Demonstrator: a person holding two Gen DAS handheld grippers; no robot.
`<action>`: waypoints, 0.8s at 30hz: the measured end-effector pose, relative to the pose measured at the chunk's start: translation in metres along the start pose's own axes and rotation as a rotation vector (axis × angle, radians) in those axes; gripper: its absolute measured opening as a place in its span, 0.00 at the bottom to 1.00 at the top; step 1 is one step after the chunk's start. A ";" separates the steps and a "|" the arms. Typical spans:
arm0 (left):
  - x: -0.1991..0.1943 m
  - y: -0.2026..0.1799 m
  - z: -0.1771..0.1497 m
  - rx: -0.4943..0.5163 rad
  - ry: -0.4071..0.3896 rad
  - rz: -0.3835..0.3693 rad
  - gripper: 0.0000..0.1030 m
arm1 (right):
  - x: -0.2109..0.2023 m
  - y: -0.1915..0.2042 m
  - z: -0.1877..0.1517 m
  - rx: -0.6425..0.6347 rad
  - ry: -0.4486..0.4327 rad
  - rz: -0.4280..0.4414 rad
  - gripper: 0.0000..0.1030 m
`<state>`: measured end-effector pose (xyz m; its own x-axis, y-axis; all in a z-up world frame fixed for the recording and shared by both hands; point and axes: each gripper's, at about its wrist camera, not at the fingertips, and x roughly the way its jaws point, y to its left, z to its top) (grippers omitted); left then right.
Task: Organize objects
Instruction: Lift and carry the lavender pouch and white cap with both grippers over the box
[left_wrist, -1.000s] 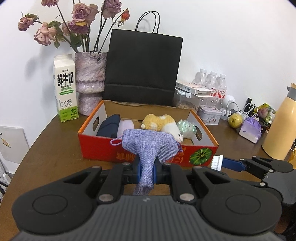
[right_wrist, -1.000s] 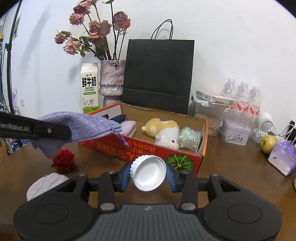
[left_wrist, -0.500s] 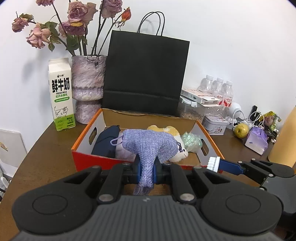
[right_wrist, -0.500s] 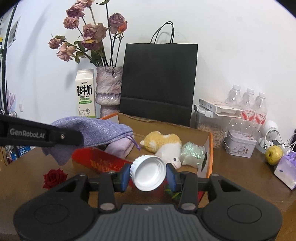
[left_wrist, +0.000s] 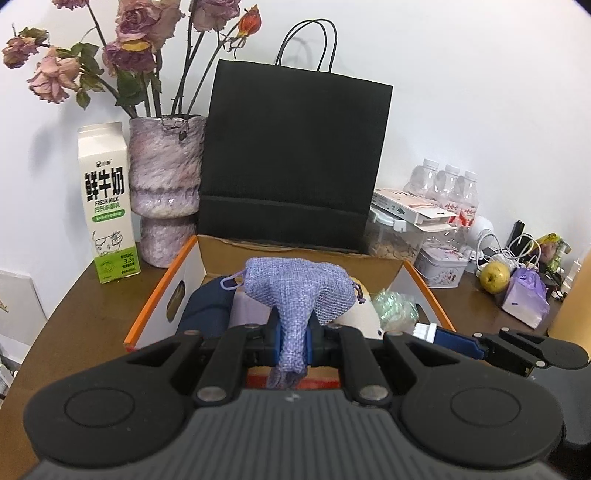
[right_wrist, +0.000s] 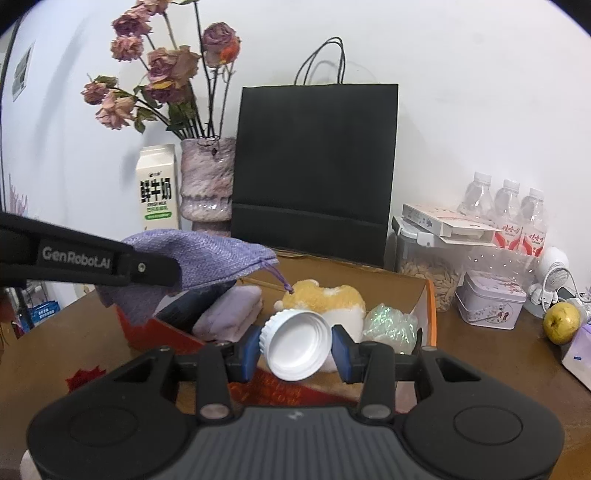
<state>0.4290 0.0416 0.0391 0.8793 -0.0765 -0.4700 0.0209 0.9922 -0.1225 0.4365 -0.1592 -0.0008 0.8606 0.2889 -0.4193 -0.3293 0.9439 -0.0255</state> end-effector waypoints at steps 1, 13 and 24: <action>0.005 0.000 0.002 0.001 0.001 -0.001 0.12 | 0.004 -0.002 0.001 0.004 -0.001 -0.002 0.38; 0.052 0.001 0.019 0.024 0.015 0.002 0.12 | 0.050 -0.017 0.020 0.024 -0.001 -0.019 0.38; 0.094 0.013 0.026 0.017 0.048 0.038 0.12 | 0.081 -0.023 0.027 0.020 0.030 -0.026 0.38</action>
<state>0.5239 0.0495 0.0161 0.8560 -0.0427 -0.5153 -0.0038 0.9960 -0.0888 0.5239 -0.1529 -0.0095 0.8568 0.2593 -0.4458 -0.2985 0.9542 -0.0185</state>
